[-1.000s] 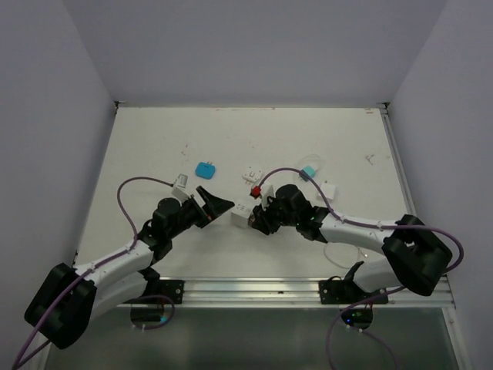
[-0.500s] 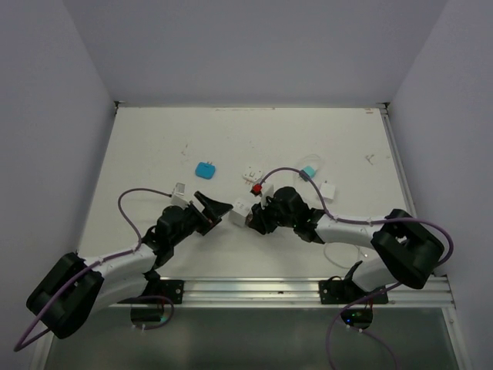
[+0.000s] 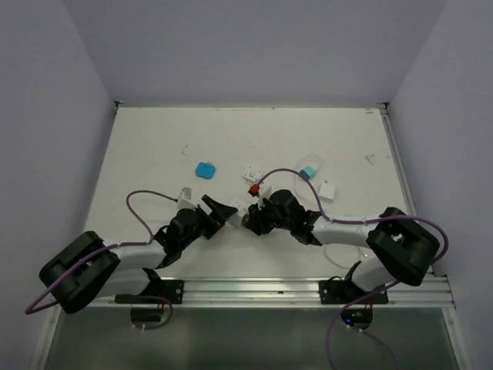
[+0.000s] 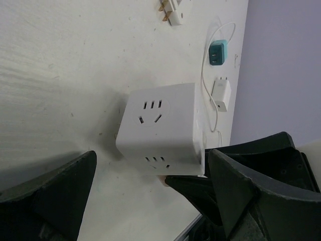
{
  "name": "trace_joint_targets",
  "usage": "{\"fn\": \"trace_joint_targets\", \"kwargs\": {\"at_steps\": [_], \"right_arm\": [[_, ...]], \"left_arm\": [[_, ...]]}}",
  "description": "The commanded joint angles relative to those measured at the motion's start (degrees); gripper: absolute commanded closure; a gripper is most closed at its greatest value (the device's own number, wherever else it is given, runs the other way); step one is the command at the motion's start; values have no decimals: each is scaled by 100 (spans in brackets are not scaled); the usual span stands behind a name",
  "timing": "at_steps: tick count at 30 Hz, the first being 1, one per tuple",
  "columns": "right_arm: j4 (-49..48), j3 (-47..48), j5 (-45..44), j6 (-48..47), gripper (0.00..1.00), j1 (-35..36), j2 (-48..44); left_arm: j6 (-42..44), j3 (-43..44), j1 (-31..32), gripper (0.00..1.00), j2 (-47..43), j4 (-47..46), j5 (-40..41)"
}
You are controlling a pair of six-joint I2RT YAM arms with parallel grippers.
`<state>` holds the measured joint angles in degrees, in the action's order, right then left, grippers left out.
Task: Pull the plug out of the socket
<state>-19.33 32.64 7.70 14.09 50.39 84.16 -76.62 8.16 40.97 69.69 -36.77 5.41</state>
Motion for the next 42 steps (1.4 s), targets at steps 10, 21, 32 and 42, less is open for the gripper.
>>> {"fn": "trace_joint_targets", "kwargs": {"at_steps": [10, 21, 32, 42], "right_arm": [[-308, 295, -261, 200, 100, 225, 206], [-89, 348, -366, 437, 100, 340, 259], [26, -284, -340, 446, 100, 349, -435], [263, -303, -234, 384, 100, 349, -629]], "left_arm": [[-55, 449, 209, 15, 607, -700, 760], [-134, 300, 245, 98, 310, -515, 1515], [25, 265, -36, 100, -228, -198, 2123], [226, 950, -977, 100, -167, -199, 2219]]}}
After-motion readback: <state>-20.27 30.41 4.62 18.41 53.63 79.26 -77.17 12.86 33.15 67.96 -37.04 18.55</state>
